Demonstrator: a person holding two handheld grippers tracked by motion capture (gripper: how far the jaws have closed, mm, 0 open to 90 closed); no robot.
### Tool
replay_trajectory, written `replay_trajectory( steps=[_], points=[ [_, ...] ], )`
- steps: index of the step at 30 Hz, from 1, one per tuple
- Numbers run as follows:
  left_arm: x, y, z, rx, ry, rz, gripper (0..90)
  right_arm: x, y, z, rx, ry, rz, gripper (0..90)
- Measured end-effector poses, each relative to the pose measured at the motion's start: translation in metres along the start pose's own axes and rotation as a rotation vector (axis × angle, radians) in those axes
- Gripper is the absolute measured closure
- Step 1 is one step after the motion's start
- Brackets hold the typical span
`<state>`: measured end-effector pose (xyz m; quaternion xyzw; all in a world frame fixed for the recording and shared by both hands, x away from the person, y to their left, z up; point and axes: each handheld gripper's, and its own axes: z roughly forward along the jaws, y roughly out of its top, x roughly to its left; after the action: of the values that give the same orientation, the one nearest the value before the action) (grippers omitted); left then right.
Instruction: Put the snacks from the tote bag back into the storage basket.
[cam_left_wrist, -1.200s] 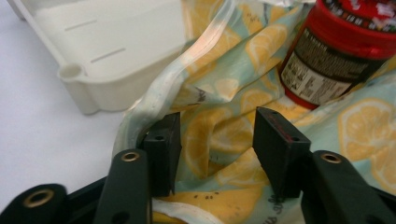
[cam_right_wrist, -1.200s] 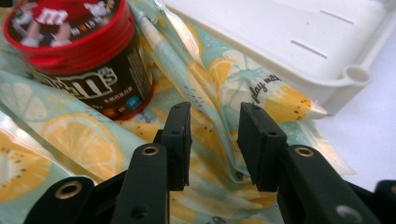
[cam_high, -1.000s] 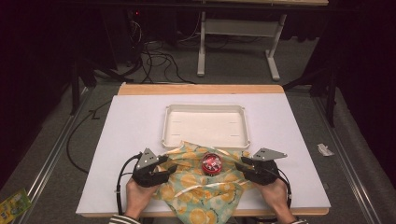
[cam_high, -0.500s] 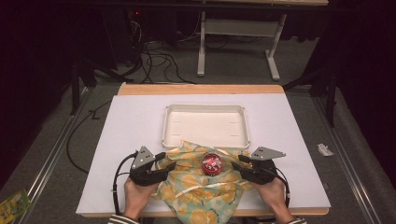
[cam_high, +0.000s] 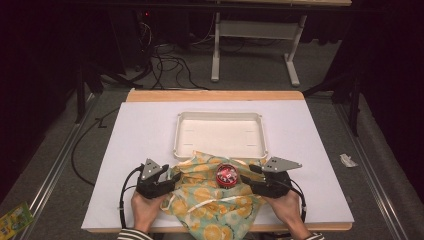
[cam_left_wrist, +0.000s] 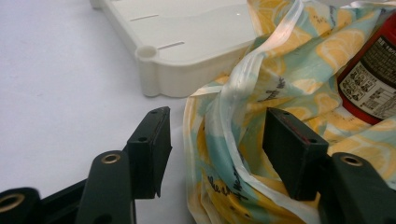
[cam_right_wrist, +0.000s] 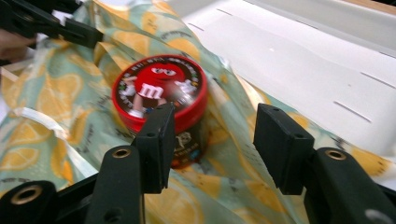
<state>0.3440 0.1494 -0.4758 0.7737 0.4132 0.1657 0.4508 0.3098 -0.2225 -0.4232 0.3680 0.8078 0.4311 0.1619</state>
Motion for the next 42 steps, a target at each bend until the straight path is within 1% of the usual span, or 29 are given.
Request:
replay_trajectory(
  steps=[2, 4, 10, 12, 13, 16, 20, 22, 25, 29, 31, 35, 36, 42],
  points=[
    [0.002, -0.002, 0.003, 0.0, -0.005, -0.021, 42.3, 0.001, 0.002, 0.002, -0.005, 0.01, -0.008, 47.3],
    [0.004, -0.005, 0.005, 0.004, -0.01, -0.035, 41.7, 0.003, 0.004, 0.003, 0.001, 0.021, -0.011, 45.8],
    [0.004, -0.005, 0.006, 0.007, -0.013, -0.04, 41.0, 0.011, 0.012, 0.01, 0.011, 0.044, -0.031, 40.5],
    [0.004, -0.006, 0.006, 0.005, -0.015, -0.042, 40.7, 0.012, 0.013, 0.011, 0.013, 0.048, -0.031, 39.6],
    [0.004, -0.006, 0.006, 0.005, -0.016, -0.043, 40.1, 0.014, 0.016, 0.015, 0.022, 0.051, -0.037, 37.4],
    [0.003, -0.006, 0.005, 0.0, -0.012, -0.036, 39.6, 0.015, 0.018, 0.02, 0.031, 0.057, -0.058, 34.7],
    [0.002, -0.006, 0.005, -0.001, -0.007, -0.025, 39.1, 0.018, 0.021, 0.027, 0.041, 0.072, -0.069, 31.2],
    [0.002, -0.006, 0.005, -0.002, -0.007, -0.022, 39.0, 0.019, 0.023, 0.03, 0.049, 0.08, -0.082, 30.0],
    [0.001, -0.007, 0.005, -0.003, -0.006, -0.019, 38.9, 0.02, 0.024, 0.034, 0.052, 0.089, -0.081, 29.6],
    [0.001, -0.006, 0.005, -0.002, -0.009, -0.019, 38.7, 0.021, 0.027, 0.038, 0.057, 0.097, -0.094, 27.4],
    [0.001, -0.007, 0.005, -0.003, -0.008, -0.018, 38.7, 0.022, 0.027, 0.039, 0.064, 0.098, -0.106, 25.9],
    [0.001, -0.007, 0.005, -0.005, -0.006, -0.016, 38.8, 0.022, 0.026, 0.043, 0.091, 0.102, -0.112, 23.5],
    [0.001, -0.007, 0.005, -0.005, -0.006, -0.016, 38.8, 0.022, 0.026, 0.043, 0.091, 0.102, -0.112, 23.5],
    [0.001, -0.007, 0.005, -0.006, -0.007, -0.015, 38.8, 0.024, 0.026, 0.053, 0.127, 0.107, -0.134, 19.5]
  ],
)
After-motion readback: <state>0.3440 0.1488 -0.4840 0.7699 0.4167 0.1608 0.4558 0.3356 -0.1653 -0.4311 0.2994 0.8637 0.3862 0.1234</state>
